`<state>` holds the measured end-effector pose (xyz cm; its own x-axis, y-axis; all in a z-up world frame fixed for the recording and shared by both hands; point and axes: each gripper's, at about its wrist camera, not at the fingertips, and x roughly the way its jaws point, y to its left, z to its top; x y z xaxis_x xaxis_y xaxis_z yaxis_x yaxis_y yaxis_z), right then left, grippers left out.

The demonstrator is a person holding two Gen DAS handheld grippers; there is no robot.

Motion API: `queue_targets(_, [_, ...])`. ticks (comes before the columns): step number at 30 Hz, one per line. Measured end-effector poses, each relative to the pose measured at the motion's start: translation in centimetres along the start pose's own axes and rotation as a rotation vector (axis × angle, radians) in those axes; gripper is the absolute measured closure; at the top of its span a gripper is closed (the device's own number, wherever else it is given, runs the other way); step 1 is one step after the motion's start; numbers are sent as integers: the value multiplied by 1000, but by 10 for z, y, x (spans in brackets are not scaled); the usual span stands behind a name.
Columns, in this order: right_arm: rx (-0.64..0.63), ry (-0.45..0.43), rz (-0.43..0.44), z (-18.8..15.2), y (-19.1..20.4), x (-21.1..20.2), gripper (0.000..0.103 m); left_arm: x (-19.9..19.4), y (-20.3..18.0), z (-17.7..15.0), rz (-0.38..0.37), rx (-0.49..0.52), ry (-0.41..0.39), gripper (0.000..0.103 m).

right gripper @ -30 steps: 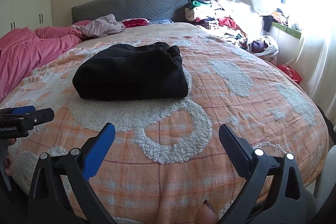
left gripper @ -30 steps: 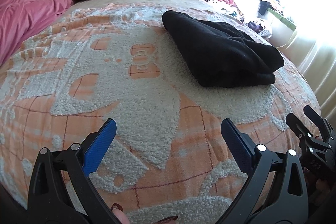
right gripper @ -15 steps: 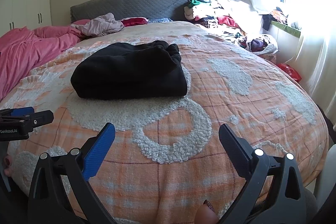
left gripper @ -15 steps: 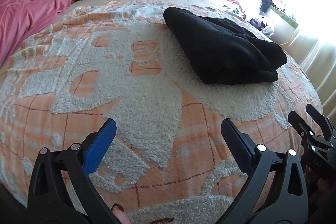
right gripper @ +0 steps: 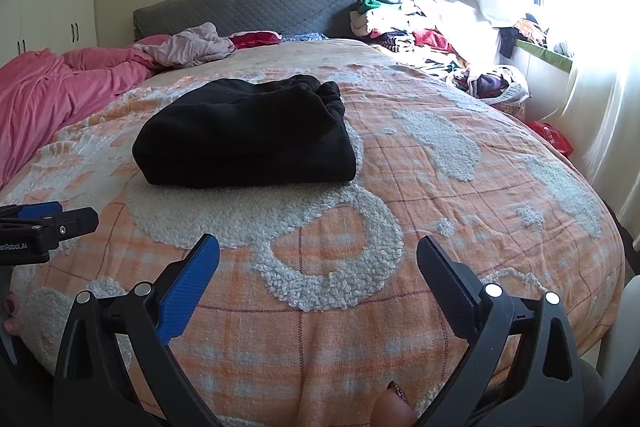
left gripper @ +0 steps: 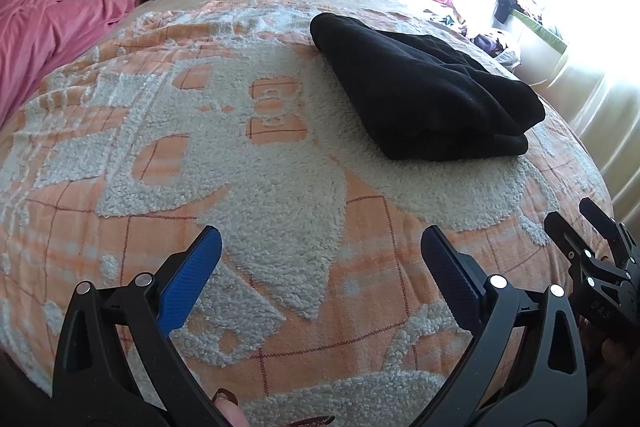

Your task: Fold small clothes

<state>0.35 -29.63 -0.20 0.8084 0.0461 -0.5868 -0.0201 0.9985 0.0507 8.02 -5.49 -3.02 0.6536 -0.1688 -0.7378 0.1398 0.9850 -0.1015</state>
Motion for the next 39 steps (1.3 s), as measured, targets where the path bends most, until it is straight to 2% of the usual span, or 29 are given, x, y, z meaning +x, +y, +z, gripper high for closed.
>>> queue_targets(39, [20, 1, -20, -3, -9, 2, 5, 3, 0, -1, 11, -23, 41, 9])
